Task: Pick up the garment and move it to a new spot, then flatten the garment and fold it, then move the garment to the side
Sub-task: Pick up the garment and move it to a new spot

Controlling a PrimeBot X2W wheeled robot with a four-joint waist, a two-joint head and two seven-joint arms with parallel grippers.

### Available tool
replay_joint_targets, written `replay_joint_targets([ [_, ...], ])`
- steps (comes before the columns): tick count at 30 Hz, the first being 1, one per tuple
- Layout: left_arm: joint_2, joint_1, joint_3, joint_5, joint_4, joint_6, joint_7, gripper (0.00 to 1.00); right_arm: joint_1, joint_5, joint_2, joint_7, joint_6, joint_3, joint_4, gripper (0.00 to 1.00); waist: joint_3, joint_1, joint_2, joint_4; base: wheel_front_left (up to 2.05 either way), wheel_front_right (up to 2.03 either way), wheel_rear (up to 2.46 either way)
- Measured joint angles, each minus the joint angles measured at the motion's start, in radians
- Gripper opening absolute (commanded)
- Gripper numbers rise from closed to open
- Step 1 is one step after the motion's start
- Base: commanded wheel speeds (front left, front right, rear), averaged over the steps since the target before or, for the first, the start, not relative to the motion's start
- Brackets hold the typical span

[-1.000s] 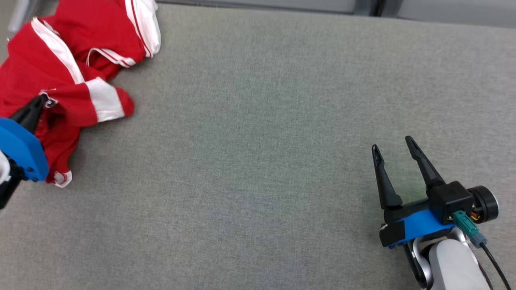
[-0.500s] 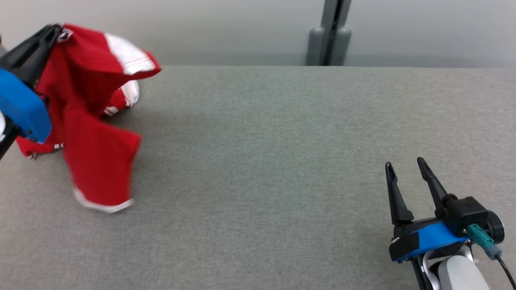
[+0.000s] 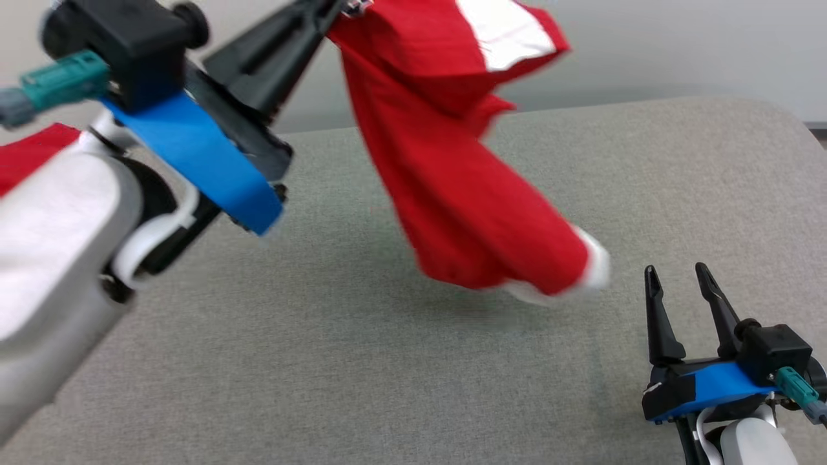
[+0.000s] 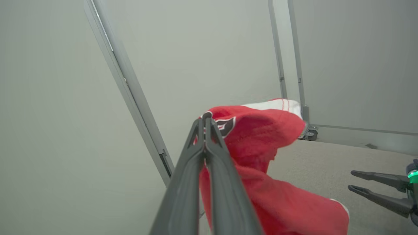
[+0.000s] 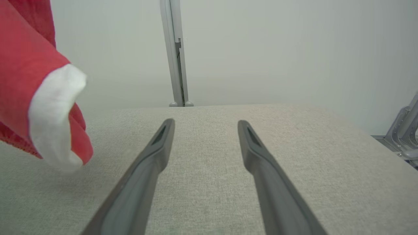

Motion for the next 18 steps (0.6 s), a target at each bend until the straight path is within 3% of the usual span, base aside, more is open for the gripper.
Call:
replay_joint_targets([
  [6,-0.071,0.15,-0.043,-0.034,0.093,0.036,-0.076,0.0,-0.013,0.02,0.0,0.0,0.0,0.009,-0.001,1.0,0.038,0.0001,0.0,-0.027,0.0,0.0,0.0],
  [12,-0.127,0.362,-0.076,-0.1,0.37,0.042,-0.186,0.0,-0.024,0.034,0.0,0.0,0.0,0.024,0.006,1.0,0.073,0.0002,0.0,-0.045,0.0,0.0,0.0],
  [18,-0.193,0.445,-0.072,-0.131,0.59,0.029,-0.247,0.0,-0.033,0.033,0.0,0.0,0.0,0.014,0.009,1.0,0.093,0.0002,-0.0001,-0.041,0.0,0.0,0.0],
])
